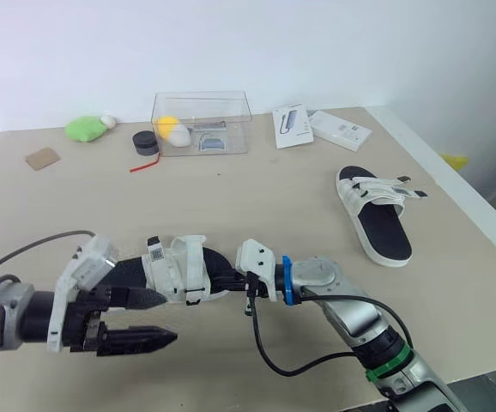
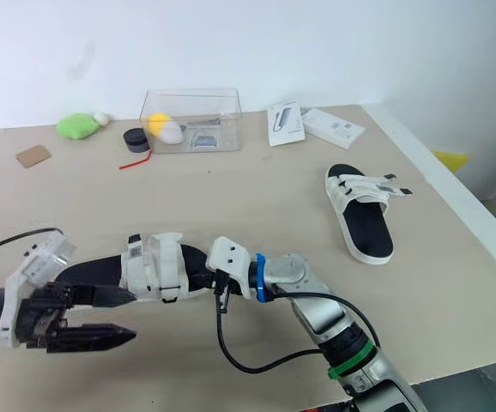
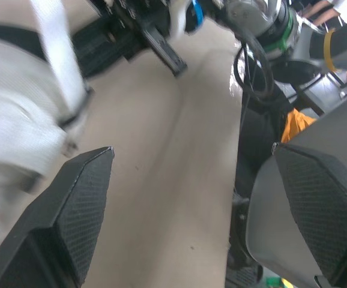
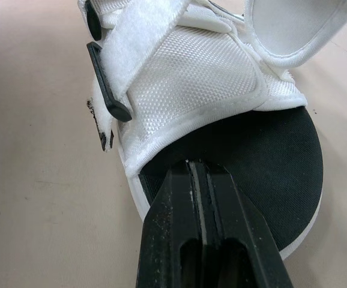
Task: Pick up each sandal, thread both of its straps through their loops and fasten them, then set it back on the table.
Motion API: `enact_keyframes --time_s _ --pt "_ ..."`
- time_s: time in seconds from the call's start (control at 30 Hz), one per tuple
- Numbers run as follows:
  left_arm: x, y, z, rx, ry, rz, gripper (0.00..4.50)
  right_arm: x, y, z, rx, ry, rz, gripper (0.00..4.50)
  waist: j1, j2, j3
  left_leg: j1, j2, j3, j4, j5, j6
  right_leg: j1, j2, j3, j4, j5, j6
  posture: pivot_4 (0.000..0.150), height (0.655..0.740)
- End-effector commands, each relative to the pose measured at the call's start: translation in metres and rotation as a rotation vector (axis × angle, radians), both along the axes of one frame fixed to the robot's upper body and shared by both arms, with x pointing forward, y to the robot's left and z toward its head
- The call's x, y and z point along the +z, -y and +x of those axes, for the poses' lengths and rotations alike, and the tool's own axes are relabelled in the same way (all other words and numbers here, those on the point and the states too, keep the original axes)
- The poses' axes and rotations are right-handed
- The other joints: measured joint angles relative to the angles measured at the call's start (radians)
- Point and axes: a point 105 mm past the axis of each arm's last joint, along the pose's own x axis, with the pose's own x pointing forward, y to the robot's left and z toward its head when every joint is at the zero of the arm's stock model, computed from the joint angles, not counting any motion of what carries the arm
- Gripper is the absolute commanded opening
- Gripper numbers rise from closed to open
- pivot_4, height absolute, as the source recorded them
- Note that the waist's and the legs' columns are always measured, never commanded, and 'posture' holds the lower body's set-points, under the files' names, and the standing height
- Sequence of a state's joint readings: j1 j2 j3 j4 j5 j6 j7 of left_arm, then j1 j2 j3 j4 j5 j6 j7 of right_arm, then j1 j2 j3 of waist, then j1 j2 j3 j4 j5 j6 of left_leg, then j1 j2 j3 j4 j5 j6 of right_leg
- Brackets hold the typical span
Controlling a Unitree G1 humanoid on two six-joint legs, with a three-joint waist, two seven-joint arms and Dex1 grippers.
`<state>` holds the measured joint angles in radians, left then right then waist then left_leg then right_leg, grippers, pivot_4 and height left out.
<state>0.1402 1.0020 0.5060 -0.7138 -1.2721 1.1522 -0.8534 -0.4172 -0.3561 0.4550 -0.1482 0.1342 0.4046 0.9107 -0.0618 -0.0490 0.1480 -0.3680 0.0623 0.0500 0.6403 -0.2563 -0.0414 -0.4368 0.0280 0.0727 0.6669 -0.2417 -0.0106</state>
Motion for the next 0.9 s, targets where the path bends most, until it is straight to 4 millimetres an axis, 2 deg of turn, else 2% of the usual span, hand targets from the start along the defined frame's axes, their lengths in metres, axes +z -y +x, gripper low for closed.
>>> enact_keyframes --time_s 0.03,0.13,0.23,0.53,0.9 --pt "-0.005 0.013 -0.004 0.015 0.100 0.002 4.40 -0.020 0.007 -0.001 -0.021 -0.051 -0.063 0.00 -0.001 -0.001 0.000 0.000 0.000 0.000 0.000 0.000 0.000 0.000 0.000 0.000 0.000 0.000 0.000 0.150 0.7400" --pt "-0.027 0.011 -0.009 0.052 0.108 0.097 4.40 -0.020 0.009 -0.001 -0.022 -0.052 -0.065 0.00 -0.001 -0.001 -0.001 0.000 0.000 0.000 0.000 0.000 0.000 0.000 0.000 0.002 0.000 0.000 0.000 0.150 0.7400" --pt "-0.039 0.007 -0.010 0.079 0.130 0.162 4.40 -0.020 0.009 0.000 -0.024 -0.052 -0.066 0.00 0.003 -0.001 -0.001 0.000 0.000 -0.001 0.000 0.000 0.000 0.000 0.000 0.001 0.000 0.000 -0.001 0.150 0.7400" --pt "-0.037 0.017 0.017 0.292 0.213 0.024 4.40 -0.020 0.007 0.000 -0.008 -0.047 -0.069 0.00 0.009 -0.002 -0.001 0.000 0.000 0.001 0.001 0.000 0.000 0.001 0.000 0.002 -0.001 0.001 0.001 0.150 0.7400" --pt "-0.057 0.024 0.025 0.333 0.116 -0.020 4.40 -0.019 0.008 0.000 -0.017 -0.046 -0.069 0.00 0.011 -0.003 -0.002 0.001 0.000 0.000 0.001 0.001 0.001 0.001 0.001 0.001 0.000 0.003 0.000 0.150 0.7400"
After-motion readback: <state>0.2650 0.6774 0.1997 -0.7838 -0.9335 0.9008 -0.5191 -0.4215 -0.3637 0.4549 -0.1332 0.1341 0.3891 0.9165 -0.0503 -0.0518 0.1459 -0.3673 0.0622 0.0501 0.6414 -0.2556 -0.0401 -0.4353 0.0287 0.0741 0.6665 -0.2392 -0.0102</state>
